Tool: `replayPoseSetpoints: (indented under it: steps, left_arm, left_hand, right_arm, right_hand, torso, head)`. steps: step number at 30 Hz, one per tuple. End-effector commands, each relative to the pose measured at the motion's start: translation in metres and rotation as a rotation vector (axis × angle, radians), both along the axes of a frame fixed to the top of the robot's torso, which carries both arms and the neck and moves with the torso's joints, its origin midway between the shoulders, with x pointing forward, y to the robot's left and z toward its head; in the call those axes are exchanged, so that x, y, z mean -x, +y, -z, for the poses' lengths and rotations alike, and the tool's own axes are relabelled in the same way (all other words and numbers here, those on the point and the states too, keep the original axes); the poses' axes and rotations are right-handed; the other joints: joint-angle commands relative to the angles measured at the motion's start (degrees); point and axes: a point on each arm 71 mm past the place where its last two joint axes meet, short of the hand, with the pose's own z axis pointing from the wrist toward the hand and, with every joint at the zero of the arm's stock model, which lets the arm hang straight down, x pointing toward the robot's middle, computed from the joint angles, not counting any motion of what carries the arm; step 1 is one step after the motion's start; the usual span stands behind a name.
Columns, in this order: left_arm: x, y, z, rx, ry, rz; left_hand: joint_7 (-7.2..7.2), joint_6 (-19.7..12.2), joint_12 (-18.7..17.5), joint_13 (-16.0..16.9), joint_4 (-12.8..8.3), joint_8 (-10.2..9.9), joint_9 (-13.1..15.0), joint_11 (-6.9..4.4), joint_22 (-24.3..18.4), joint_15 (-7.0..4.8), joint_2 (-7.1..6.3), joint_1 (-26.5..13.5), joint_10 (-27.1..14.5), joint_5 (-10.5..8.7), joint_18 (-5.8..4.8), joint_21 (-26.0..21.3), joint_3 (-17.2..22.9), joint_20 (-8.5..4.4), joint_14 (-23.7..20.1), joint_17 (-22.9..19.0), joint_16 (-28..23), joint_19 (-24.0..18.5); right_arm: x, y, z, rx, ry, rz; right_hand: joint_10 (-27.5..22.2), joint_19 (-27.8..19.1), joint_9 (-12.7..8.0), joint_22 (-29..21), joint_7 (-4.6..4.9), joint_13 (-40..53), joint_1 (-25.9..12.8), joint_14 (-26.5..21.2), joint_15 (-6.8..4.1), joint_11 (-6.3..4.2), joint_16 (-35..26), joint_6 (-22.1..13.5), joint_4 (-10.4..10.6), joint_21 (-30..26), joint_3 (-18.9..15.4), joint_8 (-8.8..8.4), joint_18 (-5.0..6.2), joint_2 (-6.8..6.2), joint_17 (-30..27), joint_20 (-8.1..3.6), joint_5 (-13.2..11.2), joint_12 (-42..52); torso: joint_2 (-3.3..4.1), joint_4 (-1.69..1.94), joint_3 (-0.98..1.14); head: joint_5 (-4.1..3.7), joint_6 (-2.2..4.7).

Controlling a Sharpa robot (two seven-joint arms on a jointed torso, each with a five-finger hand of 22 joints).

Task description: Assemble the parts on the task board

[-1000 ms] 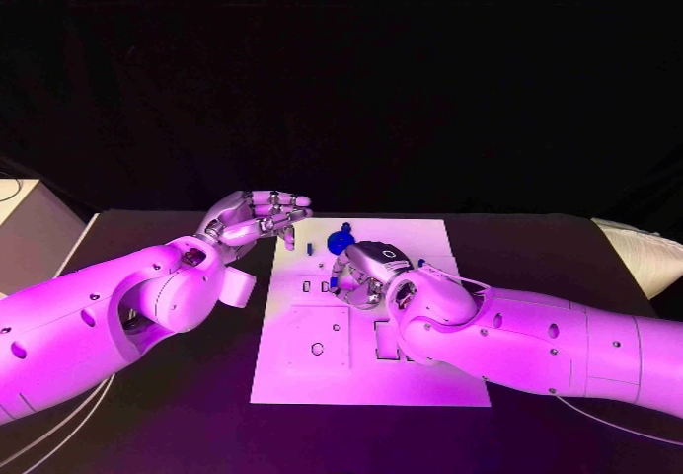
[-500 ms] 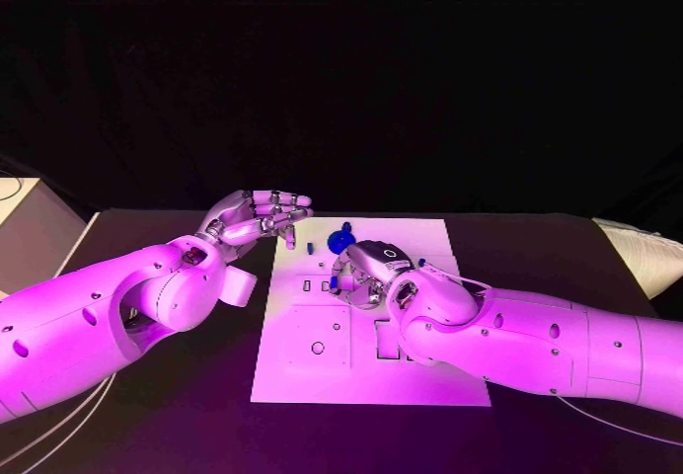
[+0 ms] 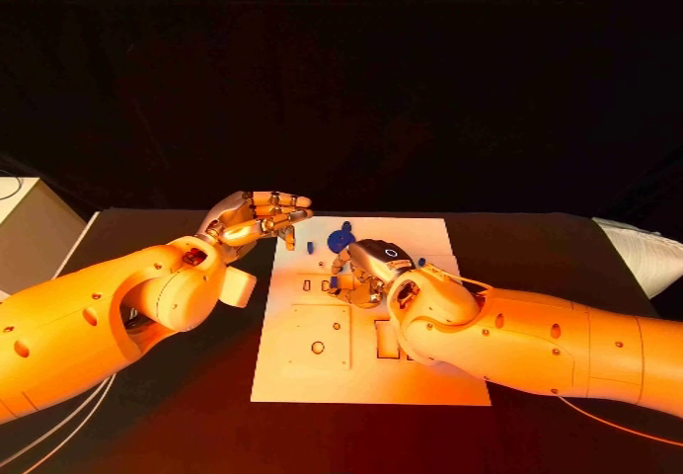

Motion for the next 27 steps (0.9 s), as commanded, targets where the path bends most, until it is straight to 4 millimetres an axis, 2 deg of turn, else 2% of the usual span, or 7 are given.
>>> replayPoseSetpoints:
  steps: [1, 5, 13, 16, 18, 22, 27]
  left_arm:
    - [0.001, -0.003, 0.000, 0.005, -0.004, 0.032]
    - [0.001, -0.004, 0.002, -0.003, -0.001, 0.043]
    - [-0.002, -0.003, 0.007, -0.085, 0.000, 0.024]
    - [-0.006, -0.004, 0.011, -0.112, 0.019, 0.016]
    - [-0.010, -0.006, 0.017, -0.132, 0.052, 0.018]
    - [-0.016, -0.007, 0.026, -0.195, 0.108, 0.034]
    - [-0.020, -0.007, 0.046, -0.386, 0.265, 0.086]
  left_hand:
    - [1.44, -0.28, 0.24, -0.06, 0.06, 0.15, 0.09, -0.17, 0.07, 0.25, 0.00, -0.52, -0.40, 0.04, 0.89, 0.25, 0.28, 0.12, -0.25, -0.08, 0.24, -0.31]
    - [1.44, -0.36, 0.22, -0.07, 0.03, 0.12, 0.08, -0.15, 0.07, 0.26, -0.08, -0.53, -0.49, 0.05, 0.89, 0.27, 0.27, 0.13, -0.27, -0.09, 0.25, -0.33]
    - [0.44, -0.49, 5.51, 2.46, 0.45, 0.62, 0.56, -1.53, 0.30, -0.51, -0.20, -1.84, 4.54, 0.07, 0.92, 1.06, -0.78, -0.29, 0.12, 0.94, 2.62, -0.80]
    - [-0.18, 0.88, 14.93, 8.20, 0.81, 3.07, 1.78, -2.72, 5.67, -1.36, 0.16, -2.63, 6.73, 0.15, 0.02, 4.73, -3.44, -1.01, 5.20, 8.91, 11.43, 3.03]
    - [-1.09, 0.41, 34.05, 21.09, 2.77, 7.84, 3.95, -3.77, 13.50, -2.08, 0.77, -3.68, -0.48, 0.86, -1.23, 10.07, -4.88, -1.64, 14.23, 25.63, 24.36, 8.65]
    - [-1.92, 1.22, 43.85, 26.59, 4.53, 10.96, 5.38, -4.23, 25.39, -2.61, 1.39, -5.10, 0.98, 0.25, -3.47, 15.74, -5.05, -2.07, 22.58, 39.26, 30.74, 18.03]
    - [-3.29, 1.82, 59.13, 43.45, 10.85, 15.78, 8.31, -5.38, 34.89, -3.80, 2.10, -10.81, 8.30, 0.08, -5.30, 20.02, -6.77, -3.30, 28.20, 49.20, 34.42, 25.62]
  right_arm:
    - [0.003, -0.001, -0.001, -0.034, -0.017, -0.007]
    - [0.007, -0.006, -0.002, -0.078, -0.023, -0.001]
    - [0.012, -0.022, -0.018, -0.254, -0.043, -0.062]
    - [0.007, -0.032, -0.026, -0.320, -0.018, -0.075]
    - [0.000, -0.046, -0.032, -0.377, 0.024, -0.049]
    - [-0.010, -0.066, -0.040, -0.437, 0.078, 0.011]
    - [-0.024, -0.099, -0.052, -0.487, 0.127, 0.099]
  right_hand:
    - [5.88, 6.01, -0.16, 15.05, 0.11, 15.05, 0.06, 5.42, 0.41, 0.45, -0.32, -0.51, 0.92, 0.27, -1.74, -0.41, -0.83, -0.49, 13.03, 0.29, -0.91, 0.12]
    - [5.88, 6.01, -0.37, 15.05, 0.17, 15.05, -2.39, 5.38, 0.49, 0.49, -0.38, -0.77, 1.93, 0.27, -6.27, -0.46, -0.83, 0.78, 12.83, 0.36, -6.85, 0.12]
    - [5.88, 6.01, -0.71, 15.05, 0.49, 15.05, -3.62, 5.28, 0.69, 0.79, -0.51, -1.72, 1.92, 0.27, -8.08, -1.07, -0.83, 1.89, 12.43, 0.52, -6.75, 0.12]
    - [5.88, 6.01, -0.49, 15.05, 0.29, 15.05, -1.15, 5.17, 0.63, 0.67, -0.65, -0.81, 1.51, 0.27, -6.61, -0.37, -0.83, 3.30, 11.99, 0.54, -4.90, 0.12]
    - [5.76, 6.01, -0.34, 15.05, 0.16, 14.95, 0.99, 5.19, 0.47, 0.51, -0.63, -0.53, 1.38, 0.27, -5.45, 0.31, -0.83, 3.58, 12.10, 0.42, -2.07, -0.02]
    - [5.40, 6.01, -0.30, 15.05, 0.21, 14.64, 2.53, 5.12, 0.44, 0.51, -0.73, -0.72, 1.22, 0.27, -3.68, 0.72, -0.83, 4.76, 11.80, 0.34, -0.25, -0.44]
    - [5.49, 6.01, -0.29, 15.05, 0.22, 14.71, 2.52, 5.14, 0.45, 0.52, -0.71, -0.73, 1.28, 0.27, -3.53, 0.78, -0.83, 4.87, 11.88, 0.34, -0.13, -0.34]
  torso:
    - [-0.02, 0.03, 0.03]
    - [-0.02, 0.07, 0.05]
    - [-0.40, -0.32, 0.14]
    - [-0.84, -0.38, 0.28]
    - [-1.18, -0.39, 0.38]
    - [-1.68, -0.65, 0.62]
    - [-2.45, -0.93, 0.93]
  head:
    - [-0.04, 0.00]
    - [0.12, 0.02]
    - [0.46, 0.48]
    - [0.64, 0.56]
    - [1.02, 0.56]
    - [1.37, 0.33]
    - [1.63, -0.20]
